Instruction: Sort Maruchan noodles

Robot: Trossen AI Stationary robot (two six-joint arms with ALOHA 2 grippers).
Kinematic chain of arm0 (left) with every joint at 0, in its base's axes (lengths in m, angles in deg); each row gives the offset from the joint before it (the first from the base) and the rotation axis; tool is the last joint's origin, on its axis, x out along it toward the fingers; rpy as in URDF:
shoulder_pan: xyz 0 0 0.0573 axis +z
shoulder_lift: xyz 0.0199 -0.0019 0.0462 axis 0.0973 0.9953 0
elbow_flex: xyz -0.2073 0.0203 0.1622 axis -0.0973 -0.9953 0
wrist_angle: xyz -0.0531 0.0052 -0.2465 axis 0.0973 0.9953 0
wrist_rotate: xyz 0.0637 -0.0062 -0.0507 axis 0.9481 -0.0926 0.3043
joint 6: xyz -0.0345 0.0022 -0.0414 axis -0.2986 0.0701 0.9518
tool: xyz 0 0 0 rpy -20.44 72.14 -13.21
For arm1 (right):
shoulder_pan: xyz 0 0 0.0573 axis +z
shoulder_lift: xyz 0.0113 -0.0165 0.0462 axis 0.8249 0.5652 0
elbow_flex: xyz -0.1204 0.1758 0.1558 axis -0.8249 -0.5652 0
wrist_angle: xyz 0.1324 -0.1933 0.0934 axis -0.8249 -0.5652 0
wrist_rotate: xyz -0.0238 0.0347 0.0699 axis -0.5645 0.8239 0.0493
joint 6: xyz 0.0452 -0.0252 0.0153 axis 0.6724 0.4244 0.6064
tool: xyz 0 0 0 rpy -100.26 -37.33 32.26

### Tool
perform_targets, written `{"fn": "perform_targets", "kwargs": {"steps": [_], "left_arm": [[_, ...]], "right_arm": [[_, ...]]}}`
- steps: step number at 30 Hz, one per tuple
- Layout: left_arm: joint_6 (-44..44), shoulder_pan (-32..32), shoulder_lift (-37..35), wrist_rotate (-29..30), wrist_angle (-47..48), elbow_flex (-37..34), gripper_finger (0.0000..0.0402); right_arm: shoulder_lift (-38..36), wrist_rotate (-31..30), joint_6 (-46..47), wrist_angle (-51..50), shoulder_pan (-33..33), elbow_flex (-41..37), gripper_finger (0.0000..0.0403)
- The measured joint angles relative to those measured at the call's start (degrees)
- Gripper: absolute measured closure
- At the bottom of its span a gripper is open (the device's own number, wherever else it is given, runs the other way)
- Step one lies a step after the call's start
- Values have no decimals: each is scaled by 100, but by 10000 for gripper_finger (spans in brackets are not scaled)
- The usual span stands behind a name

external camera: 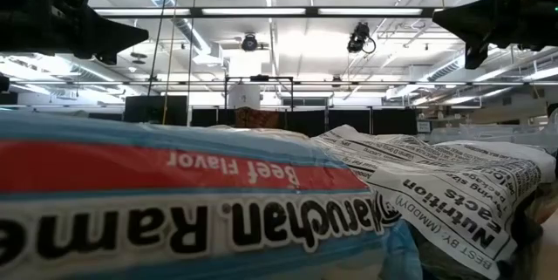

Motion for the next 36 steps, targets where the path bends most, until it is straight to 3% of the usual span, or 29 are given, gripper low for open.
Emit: {"fn": "perform_targets", "kwargs": {"steps": [16,24,28,36], "left_arm": [[0,2,2,-1,-31,0,388],[1180,2,-1,30,-691,0,388],[1182,2,0,275,-1187,1,388],[1241,0,10,183,-1958,2,388]], "right_arm": [[0,2,0,0,1,-1,385],[0,2,-2,0,0,-2,385],[0,1,0,-1,2,-1,385],[0,1,-1,-1,1,-1,385]]}}
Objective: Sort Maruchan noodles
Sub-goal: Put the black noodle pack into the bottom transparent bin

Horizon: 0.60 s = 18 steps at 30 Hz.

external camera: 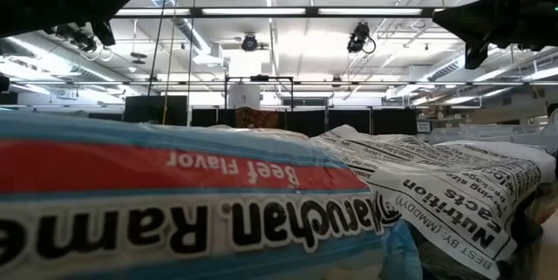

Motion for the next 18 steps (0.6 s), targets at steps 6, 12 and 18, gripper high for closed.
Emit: {"fn": "perform_targets", "kwargs": {"steps": [6,12,18], "left_arm": [[538,-384,680,19,-309,0,396],[531,-1359,2313,1062,-763,437,398],[853,-2652,4376,2151,171,1767,399]], "right_arm": [[-1,-1,1,2,-1,-1,385],[-1,-2,1,0,0,0,385],[0,-2,-1,0,1,1,385]]}}
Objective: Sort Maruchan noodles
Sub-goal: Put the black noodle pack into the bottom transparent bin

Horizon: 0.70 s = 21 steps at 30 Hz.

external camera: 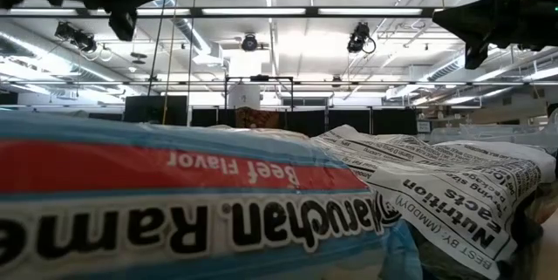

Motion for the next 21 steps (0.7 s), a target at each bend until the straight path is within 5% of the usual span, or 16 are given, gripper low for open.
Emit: {"fn": "perform_targets", "kwargs": {"steps": [5,9,15,21], "left_arm": [[931,-1028,1515,929,2026,1566,400],[2063,-1621,2511,1087,3677,2799,400],[4049,-2109,3608,299,6133,4179,395],[6071,-2151,4027,-403,8177,4504,379]], "right_arm": [[-1,0,0,0,-1,0,385],[0,0,0,0,0,1,385],[-1,0,1,-2,-2,0,385],[0,1,0,-1,0,0,385]]}}
